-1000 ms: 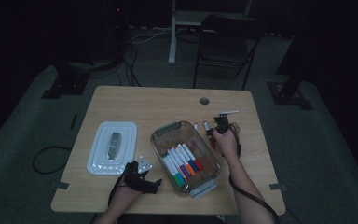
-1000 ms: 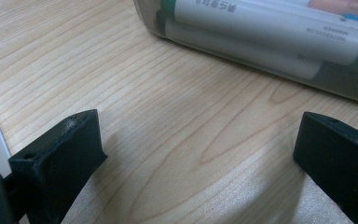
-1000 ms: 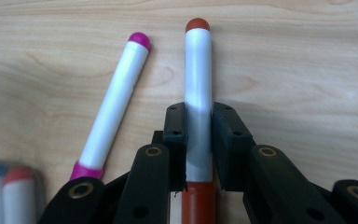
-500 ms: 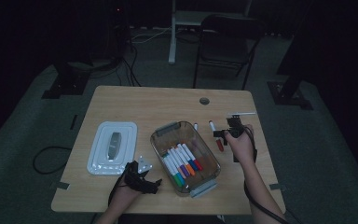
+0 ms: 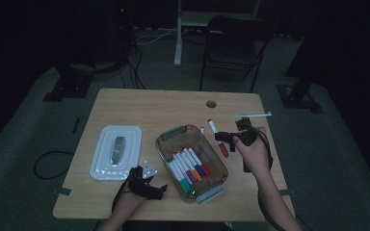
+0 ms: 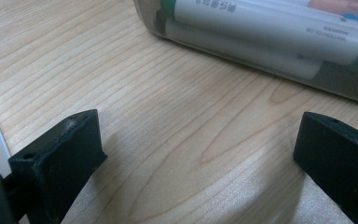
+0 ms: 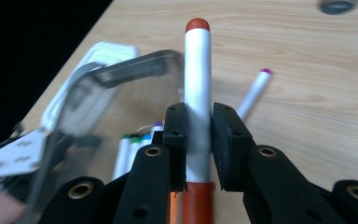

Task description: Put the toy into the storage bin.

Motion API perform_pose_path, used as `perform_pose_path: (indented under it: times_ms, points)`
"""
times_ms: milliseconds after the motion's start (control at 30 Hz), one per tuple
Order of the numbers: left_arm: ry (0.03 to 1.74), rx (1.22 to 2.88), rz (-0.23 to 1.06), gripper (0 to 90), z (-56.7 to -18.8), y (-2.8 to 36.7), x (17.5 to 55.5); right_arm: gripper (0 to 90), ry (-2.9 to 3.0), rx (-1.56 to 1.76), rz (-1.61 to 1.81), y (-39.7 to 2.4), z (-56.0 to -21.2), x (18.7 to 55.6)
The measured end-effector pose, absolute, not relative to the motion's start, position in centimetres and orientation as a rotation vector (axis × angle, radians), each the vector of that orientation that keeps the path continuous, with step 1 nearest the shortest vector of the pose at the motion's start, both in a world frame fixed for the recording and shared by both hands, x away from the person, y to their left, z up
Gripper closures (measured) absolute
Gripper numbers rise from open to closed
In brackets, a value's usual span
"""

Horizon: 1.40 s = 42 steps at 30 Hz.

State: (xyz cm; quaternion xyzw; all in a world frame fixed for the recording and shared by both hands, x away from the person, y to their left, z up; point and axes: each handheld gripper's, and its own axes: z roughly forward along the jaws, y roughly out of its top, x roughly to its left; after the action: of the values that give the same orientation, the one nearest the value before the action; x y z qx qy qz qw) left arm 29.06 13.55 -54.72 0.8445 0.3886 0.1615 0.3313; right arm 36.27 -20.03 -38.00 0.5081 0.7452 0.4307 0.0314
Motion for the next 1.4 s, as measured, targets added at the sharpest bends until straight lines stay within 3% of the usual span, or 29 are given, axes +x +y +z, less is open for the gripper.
perform_pose_path:
  times_ms: [267, 667, 1400]
  points:
    - [1.017, 2.207, 0.420, 1.8, -54.7, 13.5, 29.1, 76.4, 2.454, 1.424, 1.321, -15.4, -37.4, 34.6]
    - [1.017, 2.207, 0.420, 1.9, -54.7, 13.5, 29.1, 76.4, 2.676, 1.369, 1.155, -8.8, -41.3, 35.3]
    - [1.017, 2.205, 0.421, 1.9, -54.7, 13.5, 29.0, 75.9, 2.878, 1.425, 0.757, -4.6, -46.8, 36.9]
